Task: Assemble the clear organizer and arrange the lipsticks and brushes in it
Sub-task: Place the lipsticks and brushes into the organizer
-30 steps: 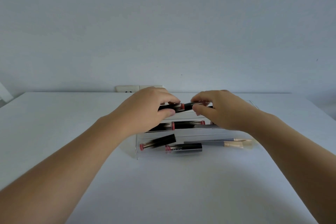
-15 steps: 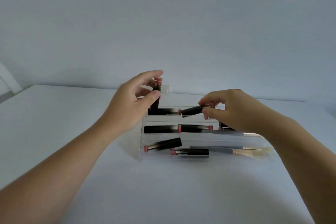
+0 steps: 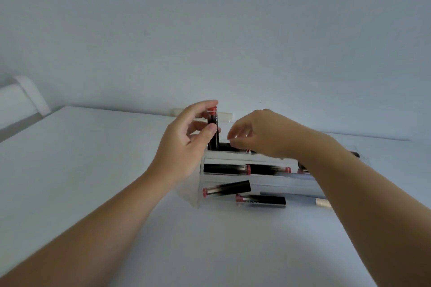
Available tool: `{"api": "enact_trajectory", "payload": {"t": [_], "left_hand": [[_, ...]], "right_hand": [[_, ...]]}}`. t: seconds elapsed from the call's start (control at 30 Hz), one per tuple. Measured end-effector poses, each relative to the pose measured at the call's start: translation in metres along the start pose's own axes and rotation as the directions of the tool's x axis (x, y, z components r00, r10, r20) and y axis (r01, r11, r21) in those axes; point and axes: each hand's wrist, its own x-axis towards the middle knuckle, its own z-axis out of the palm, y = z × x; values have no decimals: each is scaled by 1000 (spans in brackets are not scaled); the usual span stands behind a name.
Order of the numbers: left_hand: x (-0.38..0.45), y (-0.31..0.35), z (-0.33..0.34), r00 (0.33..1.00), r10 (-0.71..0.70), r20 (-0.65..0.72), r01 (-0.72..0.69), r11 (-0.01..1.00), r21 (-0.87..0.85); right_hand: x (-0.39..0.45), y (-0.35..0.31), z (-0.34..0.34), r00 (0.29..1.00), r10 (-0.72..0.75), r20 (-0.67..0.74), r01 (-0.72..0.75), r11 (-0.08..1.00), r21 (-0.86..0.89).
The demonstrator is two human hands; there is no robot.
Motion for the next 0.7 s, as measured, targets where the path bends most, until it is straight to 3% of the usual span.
{"api": "enact_trajectory", "payload": {"t": [0.3, 0.47, 0.7], "left_hand": [[2, -1, 3, 1000, 1, -20, -1, 1000, 10], [0, 0, 1, 1000, -3, -14, 3, 1000, -9], [2, -2, 1, 1000, 26, 11, -26, 999, 47]], "right_hand": [[1, 5, -9, 998, -32, 55, 32, 999, 3], [8, -7, -16, 991, -53, 123, 90, 945, -314], [3, -13, -16, 970, -220, 106, 242, 808, -538]]}}
